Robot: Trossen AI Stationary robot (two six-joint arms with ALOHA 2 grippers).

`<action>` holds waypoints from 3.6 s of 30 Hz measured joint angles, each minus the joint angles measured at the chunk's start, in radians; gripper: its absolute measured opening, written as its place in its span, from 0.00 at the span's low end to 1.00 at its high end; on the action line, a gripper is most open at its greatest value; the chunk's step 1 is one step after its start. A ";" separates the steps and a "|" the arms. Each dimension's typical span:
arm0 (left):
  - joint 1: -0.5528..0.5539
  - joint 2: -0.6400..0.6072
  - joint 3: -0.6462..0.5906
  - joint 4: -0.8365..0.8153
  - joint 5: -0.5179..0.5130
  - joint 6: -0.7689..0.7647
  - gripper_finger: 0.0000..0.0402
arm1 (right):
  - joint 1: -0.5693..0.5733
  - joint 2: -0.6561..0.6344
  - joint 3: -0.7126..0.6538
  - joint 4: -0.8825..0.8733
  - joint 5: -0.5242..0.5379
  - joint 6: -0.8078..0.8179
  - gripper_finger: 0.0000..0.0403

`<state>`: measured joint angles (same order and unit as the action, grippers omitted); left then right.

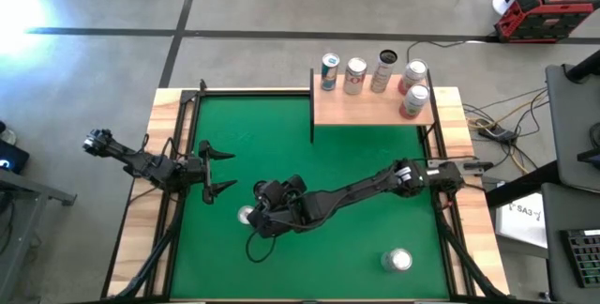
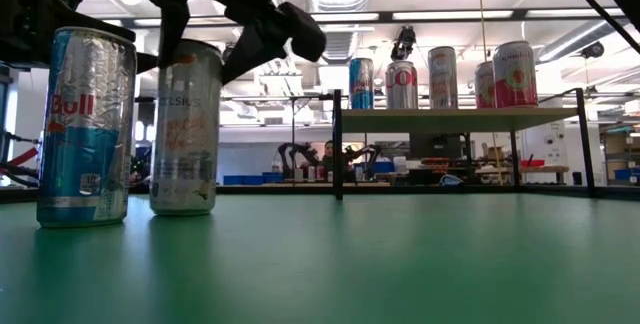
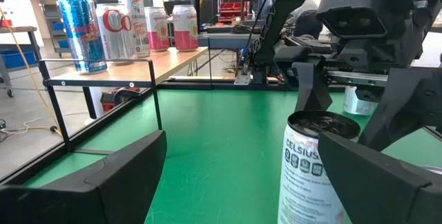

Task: Place canned beverage on shelf
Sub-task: Put the white-yellow soda can on the shelf aligned with the other white-yellow soda can

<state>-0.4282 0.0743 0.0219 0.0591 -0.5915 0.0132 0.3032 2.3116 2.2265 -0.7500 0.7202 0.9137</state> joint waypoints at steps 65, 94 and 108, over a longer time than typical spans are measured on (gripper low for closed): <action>0.000 0.003 0.000 -0.001 0.000 0.000 0.90 | 0.234 -0.697 -0.933 -0.670 0.199 1.067 0.59; 0.000 0.003 0.000 0.000 0.000 0.000 0.90 | 0.169 -1.110 -1.428 -0.372 0.258 0.764 0.64; 0.000 0.003 0.000 0.000 0.000 0.000 0.90 | 0.161 -1.122 -1.442 -0.306 0.283 0.629 0.66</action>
<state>-0.4282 0.0772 0.0219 0.0591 -0.5911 0.0132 0.4641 1.1900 0.7845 -1.0558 1.0027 1.5430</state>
